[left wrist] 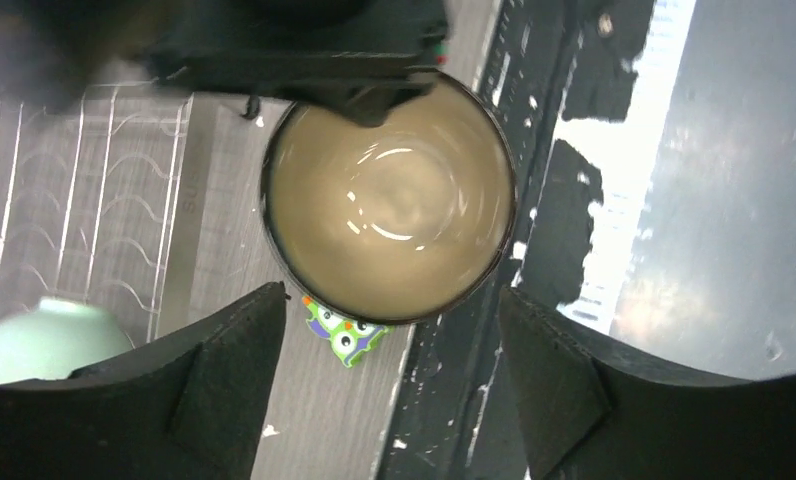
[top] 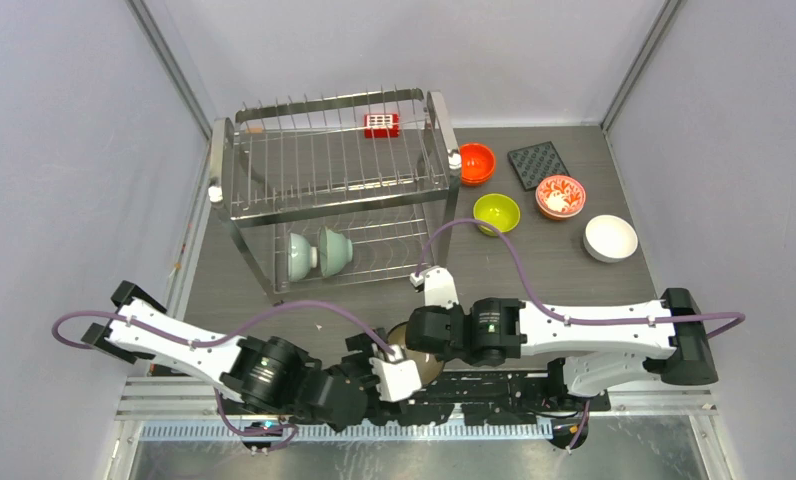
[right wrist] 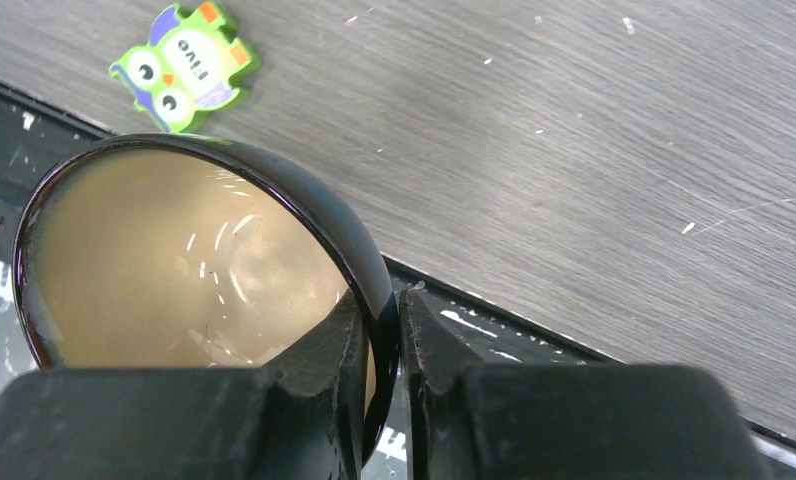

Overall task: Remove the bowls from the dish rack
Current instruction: Place the bowl at the center of the board.

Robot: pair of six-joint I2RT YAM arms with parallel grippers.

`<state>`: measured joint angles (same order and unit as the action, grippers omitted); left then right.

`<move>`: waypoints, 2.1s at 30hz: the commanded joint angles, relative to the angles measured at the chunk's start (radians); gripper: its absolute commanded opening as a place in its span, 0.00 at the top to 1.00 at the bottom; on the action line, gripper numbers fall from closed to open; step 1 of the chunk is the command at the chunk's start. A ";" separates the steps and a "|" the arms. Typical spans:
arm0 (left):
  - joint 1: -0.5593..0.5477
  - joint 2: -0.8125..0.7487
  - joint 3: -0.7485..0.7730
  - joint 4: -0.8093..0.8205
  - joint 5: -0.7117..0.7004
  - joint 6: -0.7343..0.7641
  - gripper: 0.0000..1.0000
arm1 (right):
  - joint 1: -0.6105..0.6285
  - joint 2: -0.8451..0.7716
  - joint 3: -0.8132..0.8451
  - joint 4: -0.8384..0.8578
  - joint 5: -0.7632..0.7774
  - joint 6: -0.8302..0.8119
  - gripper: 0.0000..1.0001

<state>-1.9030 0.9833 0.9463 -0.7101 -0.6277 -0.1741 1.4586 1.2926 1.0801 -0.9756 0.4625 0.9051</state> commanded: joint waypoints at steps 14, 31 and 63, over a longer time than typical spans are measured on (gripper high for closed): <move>0.184 -0.004 -0.031 -0.009 -0.210 -0.983 0.09 | 0.003 -0.244 -0.149 0.097 0.227 0.198 0.99; 0.236 0.203 0.021 -0.066 -0.257 -1.173 0.46 | 0.003 -0.286 -0.184 0.150 0.205 0.221 0.99; 0.247 0.257 0.017 -0.160 -0.281 -1.360 1.00 | 0.003 -0.191 -0.140 0.068 0.207 0.251 0.57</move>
<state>-1.6573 1.2438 0.9329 -0.8928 -0.8501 -1.4742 1.4601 1.0786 0.8944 -0.8978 0.6155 1.1297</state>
